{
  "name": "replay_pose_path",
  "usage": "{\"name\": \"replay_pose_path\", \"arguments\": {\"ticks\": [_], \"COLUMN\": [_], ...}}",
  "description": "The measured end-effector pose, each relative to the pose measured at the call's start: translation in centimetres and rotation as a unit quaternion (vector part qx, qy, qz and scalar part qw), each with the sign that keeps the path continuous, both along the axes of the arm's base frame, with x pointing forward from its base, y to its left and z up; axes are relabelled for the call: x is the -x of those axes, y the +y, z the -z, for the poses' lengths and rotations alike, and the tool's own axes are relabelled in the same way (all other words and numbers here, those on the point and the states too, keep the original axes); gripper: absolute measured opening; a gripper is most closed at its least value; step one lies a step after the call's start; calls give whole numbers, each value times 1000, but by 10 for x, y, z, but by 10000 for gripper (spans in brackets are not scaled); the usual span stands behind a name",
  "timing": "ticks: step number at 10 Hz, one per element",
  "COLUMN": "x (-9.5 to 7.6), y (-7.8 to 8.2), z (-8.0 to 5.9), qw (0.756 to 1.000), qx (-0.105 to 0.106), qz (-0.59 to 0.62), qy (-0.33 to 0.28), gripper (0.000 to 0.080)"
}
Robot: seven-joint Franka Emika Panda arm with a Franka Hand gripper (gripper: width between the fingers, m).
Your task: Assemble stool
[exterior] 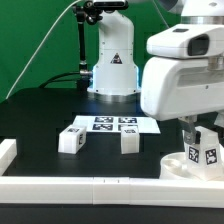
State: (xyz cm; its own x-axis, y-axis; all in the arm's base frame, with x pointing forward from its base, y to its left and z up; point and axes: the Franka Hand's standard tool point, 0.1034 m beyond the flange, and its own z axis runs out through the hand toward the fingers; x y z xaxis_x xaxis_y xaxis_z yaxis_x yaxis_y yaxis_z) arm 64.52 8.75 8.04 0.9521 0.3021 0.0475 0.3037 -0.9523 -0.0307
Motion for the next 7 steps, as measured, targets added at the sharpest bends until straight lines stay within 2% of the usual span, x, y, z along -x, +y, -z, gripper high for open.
{"name": "replay_pose_path", "arguments": {"ticks": [1, 2, 4, 7], "x": [0, 0, 0, 0], "y": [-2, -1, 3, 3], "z": [0, 0, 0, 0], "qw": [996, 990, 965, 934], "qx": [-19, -30, -36, -40], "qz": [82, 140, 260, 355], "qy": [1, 2, 4, 11], "gripper": [338, 338, 338, 338]}}
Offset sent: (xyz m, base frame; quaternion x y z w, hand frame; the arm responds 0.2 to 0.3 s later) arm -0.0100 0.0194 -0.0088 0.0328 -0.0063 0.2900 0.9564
